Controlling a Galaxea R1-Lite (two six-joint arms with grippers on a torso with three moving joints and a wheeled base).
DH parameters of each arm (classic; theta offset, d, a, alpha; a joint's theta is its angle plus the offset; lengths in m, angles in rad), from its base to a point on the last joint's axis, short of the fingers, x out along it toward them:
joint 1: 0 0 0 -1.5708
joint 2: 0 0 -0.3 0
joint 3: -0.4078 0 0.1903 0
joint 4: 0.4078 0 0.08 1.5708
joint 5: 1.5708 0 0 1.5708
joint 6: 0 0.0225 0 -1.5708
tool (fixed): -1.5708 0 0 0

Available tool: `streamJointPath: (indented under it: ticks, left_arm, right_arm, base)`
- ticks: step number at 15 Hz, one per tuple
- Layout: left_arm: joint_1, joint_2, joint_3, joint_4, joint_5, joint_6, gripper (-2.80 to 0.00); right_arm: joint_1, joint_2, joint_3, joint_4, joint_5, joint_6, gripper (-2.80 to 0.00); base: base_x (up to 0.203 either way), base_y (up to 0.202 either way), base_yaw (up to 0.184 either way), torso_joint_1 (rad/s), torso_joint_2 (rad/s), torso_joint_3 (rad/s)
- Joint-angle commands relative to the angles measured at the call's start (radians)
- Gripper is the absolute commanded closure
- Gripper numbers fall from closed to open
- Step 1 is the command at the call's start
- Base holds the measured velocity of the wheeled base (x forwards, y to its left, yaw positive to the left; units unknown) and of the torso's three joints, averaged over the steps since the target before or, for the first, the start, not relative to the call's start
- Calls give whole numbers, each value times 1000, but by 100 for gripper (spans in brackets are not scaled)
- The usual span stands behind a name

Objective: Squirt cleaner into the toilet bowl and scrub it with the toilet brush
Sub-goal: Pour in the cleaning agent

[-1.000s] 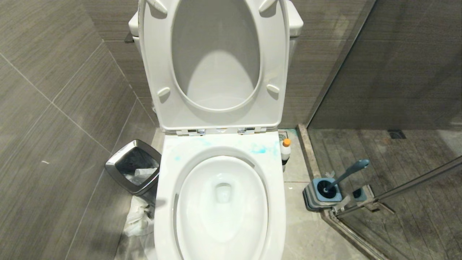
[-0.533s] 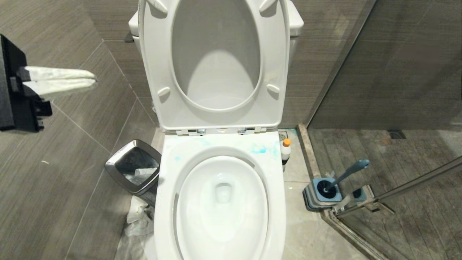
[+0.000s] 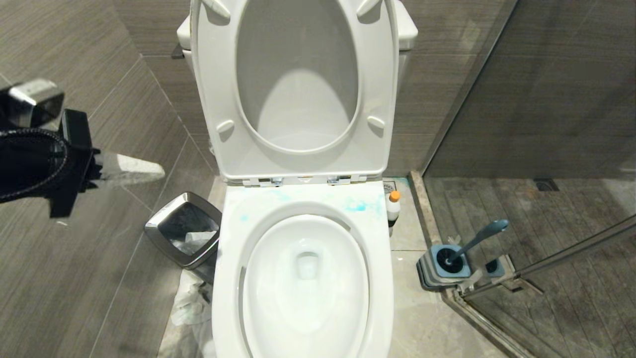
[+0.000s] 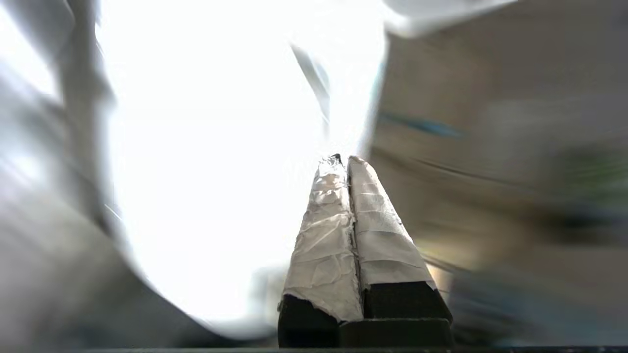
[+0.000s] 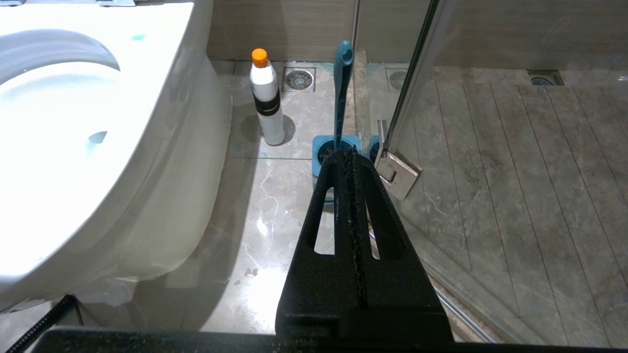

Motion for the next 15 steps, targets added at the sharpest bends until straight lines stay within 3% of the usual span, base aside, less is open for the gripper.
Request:
streamJointPath:
  ticks: [1,2,7,15]
  left_arm:
    - [-41,-77,-10,-250,177,626,0]
    - [-56,-137,0,-306,204,673,0]
    - [-68,-469,114,-368,232,697,0]
    - [9,-863,215,-354,214,632,0]
  right_arm:
    - [0,0,26,-1,0,1,0]
    - [0,0,25,-1,0,1,0]
    - [0,0,26,-1,0,1,0]
    - [0,0,26,-1,0,1,0]
  base:
    - [0,0,0,0,0,0]
    - [0,0,0,0,0,0]
    - [0,0,0,0,0,0]
    - [0,0,0,0,0,0]
